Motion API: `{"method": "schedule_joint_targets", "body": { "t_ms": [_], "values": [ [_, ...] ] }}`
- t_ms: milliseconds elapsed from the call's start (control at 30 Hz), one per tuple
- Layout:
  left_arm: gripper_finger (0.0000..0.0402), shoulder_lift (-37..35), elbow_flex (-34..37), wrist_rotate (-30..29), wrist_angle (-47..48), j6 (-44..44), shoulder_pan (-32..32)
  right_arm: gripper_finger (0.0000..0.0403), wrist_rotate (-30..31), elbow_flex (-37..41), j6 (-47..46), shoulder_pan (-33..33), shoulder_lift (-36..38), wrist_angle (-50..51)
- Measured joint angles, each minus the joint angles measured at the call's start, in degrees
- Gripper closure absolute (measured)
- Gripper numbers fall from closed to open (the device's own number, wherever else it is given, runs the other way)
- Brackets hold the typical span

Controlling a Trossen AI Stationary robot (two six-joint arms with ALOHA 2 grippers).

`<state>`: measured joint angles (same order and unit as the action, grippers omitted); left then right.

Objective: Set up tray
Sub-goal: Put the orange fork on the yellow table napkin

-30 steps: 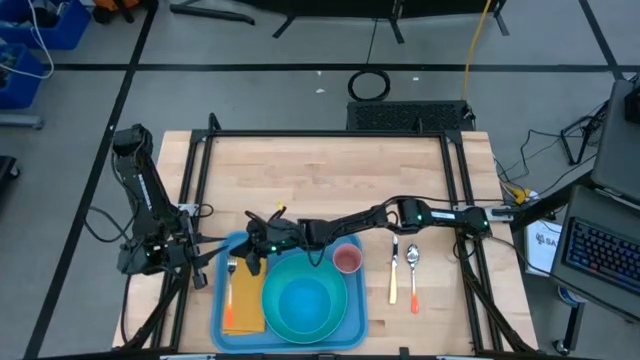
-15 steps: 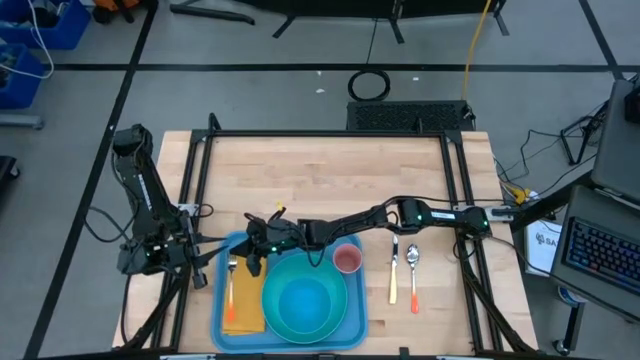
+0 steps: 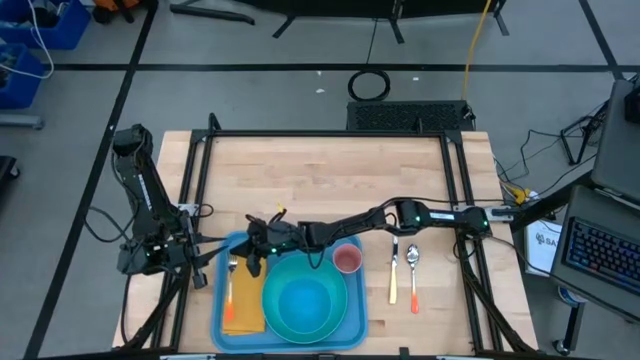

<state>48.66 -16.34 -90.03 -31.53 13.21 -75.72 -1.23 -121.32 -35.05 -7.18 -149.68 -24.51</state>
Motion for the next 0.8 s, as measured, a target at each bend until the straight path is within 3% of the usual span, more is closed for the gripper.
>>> {"method": "schedule_joint_targets", "body": {
  "t_ms": [267, 800],
  "values": [
    [0.0314, 0.0, 0.0, -0.01, 0.05, -0.4, 0.0, 0.0403, -1.71, -1.24, -2.9, 0.09, -2.29, -1.86],
    [0.0314, 0.0, 0.0, 0.01, 0.02, -0.35, 0.0, 0.0403, -1.78, -1.31, 1.56, -0.27, -2.19, -1.01]
  ]
}}
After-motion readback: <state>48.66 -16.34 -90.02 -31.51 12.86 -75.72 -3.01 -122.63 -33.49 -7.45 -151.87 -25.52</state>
